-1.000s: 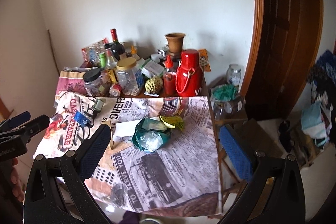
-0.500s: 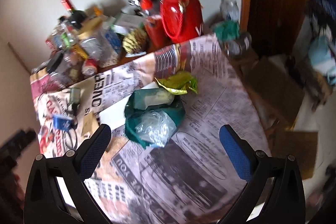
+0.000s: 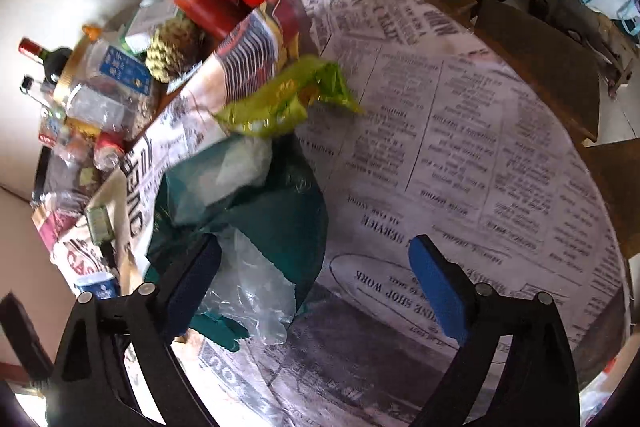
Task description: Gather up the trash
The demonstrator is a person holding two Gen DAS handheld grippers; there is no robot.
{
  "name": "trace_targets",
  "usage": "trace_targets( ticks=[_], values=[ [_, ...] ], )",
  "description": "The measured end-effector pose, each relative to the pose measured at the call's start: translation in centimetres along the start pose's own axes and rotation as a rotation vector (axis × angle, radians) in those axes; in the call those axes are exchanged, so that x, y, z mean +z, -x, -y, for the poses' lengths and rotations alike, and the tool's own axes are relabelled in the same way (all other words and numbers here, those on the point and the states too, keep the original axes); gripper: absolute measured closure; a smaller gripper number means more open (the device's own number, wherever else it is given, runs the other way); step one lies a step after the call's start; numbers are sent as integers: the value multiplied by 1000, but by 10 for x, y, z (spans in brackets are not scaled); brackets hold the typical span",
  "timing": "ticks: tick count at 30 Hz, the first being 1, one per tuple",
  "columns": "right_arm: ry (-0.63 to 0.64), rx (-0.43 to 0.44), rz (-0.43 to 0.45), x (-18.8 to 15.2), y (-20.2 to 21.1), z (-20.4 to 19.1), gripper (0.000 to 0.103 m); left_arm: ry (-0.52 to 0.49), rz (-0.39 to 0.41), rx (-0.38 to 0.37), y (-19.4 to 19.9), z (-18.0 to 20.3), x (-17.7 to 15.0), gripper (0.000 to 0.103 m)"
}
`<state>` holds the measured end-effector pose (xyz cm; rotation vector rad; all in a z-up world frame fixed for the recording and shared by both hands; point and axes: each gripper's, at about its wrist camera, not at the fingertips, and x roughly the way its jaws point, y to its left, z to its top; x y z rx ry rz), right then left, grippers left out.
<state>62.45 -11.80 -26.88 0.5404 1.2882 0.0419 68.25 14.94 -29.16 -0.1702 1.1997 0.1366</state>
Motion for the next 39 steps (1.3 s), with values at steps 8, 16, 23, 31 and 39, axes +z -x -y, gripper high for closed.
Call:
trace_targets(
  ticks=[8,16,23,31,39],
  values=[
    [73,79,-8,2,-5,-15,57,12,-22,-22,-19,-2,-3,26],
    [225,43,17,-14,4,-38,78,2,-22,-8,-14,-19,-6,59],
    [329,55,38,-29,30,-52,86,-12,43,-23,17,-22,-8,63],
    [388,85,135,-28,78,-61,87,4,138,-71,70,-16,-4,66],
    [446,81,292,-22,146,-52,87,16,252,-86,130,2,-9,66]
  ],
)
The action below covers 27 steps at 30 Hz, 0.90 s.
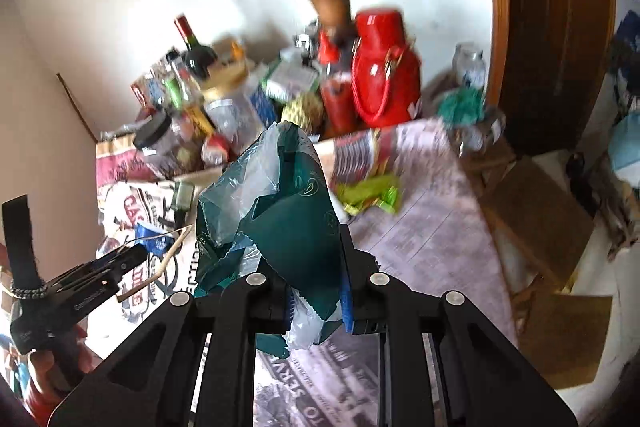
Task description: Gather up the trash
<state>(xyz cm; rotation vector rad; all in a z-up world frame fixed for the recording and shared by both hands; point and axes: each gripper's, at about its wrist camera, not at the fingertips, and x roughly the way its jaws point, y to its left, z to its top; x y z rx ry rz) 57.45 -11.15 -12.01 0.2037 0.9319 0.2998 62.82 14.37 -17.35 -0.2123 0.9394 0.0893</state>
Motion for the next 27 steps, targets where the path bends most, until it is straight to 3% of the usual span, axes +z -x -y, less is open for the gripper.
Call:
trace_targets(
  ticks=[9,17,27],
  values=[
    [97,0,153,5,75,17,87,18,185,26,88,36,-11,66],
    [199,46,162,-13,110,25,87,75,347,59,171,74,-53,66],
    [197,73,213,-54,163,10,87,45,426,28,241,77,-99,66]
  ],
)
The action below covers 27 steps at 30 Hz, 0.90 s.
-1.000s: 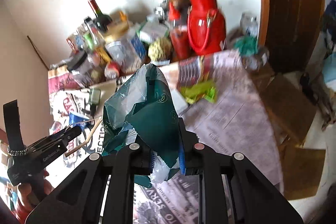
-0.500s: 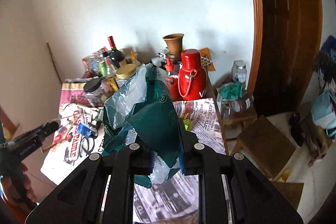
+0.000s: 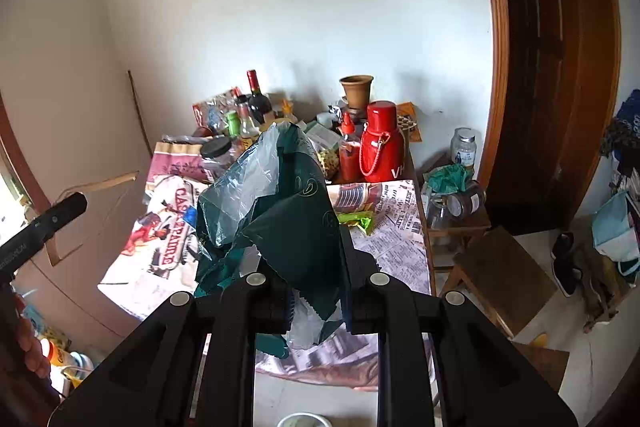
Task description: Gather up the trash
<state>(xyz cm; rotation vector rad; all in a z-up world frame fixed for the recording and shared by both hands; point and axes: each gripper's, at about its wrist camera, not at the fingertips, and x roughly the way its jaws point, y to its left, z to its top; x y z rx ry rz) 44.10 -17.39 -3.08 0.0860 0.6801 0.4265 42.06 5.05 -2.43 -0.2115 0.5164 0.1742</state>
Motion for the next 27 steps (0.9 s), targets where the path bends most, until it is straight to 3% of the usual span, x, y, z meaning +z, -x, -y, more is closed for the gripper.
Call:
trace_targets(
  ticks=[7,17,27],
  values=[
    [-9,-41,62,-28,49,-47,87,-50,35,-75,60,-28,-17,66],
    [-47,-70,38,-96,104,-117,87,-109,-10,-129,148,-84,-74,66],
    [-93,-104,-93,-159,125,-146,87,-111,-120,-168,182,-116,-128,66]
  ],
)
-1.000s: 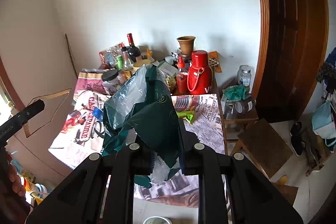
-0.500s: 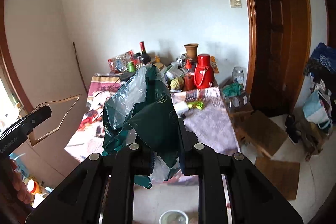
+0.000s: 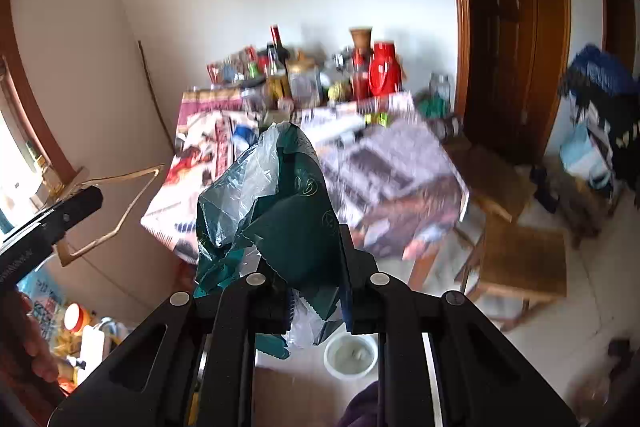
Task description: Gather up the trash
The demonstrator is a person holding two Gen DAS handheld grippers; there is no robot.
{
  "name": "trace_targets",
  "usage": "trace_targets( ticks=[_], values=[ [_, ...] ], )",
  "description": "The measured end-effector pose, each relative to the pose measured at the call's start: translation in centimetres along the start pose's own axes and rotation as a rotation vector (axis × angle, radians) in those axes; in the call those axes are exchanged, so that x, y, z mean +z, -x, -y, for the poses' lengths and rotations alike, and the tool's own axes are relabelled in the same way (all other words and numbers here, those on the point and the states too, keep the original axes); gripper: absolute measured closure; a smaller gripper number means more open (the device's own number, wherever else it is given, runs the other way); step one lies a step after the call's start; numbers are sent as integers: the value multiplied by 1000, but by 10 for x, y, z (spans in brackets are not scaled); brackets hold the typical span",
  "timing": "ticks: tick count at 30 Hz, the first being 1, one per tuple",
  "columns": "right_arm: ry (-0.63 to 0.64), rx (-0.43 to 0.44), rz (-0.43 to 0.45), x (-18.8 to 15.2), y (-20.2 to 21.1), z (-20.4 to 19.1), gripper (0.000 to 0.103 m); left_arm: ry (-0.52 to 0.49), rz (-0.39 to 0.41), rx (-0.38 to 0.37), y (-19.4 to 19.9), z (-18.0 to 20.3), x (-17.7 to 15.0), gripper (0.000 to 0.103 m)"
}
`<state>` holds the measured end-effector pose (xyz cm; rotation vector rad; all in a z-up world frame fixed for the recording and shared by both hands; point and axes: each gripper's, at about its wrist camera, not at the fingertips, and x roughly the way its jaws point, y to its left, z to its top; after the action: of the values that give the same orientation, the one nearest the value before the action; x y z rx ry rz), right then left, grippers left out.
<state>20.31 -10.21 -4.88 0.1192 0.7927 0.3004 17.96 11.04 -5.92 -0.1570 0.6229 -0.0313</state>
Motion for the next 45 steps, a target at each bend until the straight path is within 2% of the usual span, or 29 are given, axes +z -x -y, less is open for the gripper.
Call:
trace_targets(
  ticks=[9,13,18,24,33,45],
  values=[
    [3,6,-115,-34,-19,2,87,37,-121,17,-13,-7,-42,66],
    [3,17,-190,-50,-40,12,87,42,-170,61,-33,-4,-58,66],
    [27,20,-256,-66,-71,26,87,79,-260,75,-68,-4,-82,66],
    [28,20,-361,-93,-127,51,87,54,-342,132,-123,5,-119,66],
    [94,6,-531,-156,-222,84,87,123,-504,140,-211,3,-201,66],
    [130,-10,-655,-251,-347,114,87,181,-631,160,-325,-19,-313,66]
  ],
)
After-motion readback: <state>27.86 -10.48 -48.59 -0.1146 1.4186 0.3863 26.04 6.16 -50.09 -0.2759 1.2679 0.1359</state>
